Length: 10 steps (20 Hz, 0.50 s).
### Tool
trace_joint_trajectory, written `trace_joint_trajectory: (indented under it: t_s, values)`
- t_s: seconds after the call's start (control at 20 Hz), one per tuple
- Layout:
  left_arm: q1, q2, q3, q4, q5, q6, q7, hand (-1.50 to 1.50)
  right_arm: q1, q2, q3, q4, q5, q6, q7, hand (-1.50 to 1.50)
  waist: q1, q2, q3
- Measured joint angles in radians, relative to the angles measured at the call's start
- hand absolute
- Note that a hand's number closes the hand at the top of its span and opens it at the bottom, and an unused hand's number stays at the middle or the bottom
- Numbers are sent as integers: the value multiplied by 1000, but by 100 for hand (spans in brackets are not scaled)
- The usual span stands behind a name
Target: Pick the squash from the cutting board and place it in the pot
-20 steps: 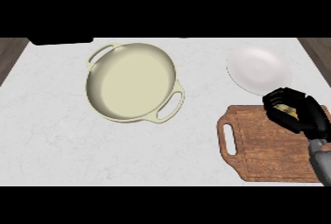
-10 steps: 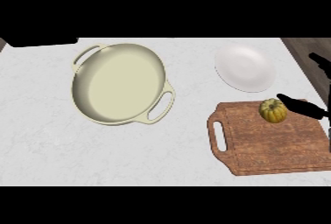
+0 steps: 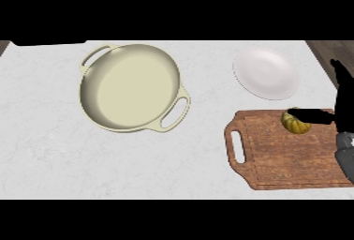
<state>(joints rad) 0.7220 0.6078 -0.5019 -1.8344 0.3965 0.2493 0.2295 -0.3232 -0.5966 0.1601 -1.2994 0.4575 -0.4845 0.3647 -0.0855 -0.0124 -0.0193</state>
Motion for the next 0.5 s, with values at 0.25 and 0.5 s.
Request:
trace_joint_trajectory:
  t_s: [0.25, 0.5]
  values:
    - [-28, -9, -22, 21, -4, 3, -15, 0, -40, 38, 9, 35, 21, 34, 181, -150, 7, 5, 3]
    - [-55, -15, -41, 41, -8, 5, -36, 0, -50, 74, 46, 88, 19, 130, 338, -150, 19, 11, 5]
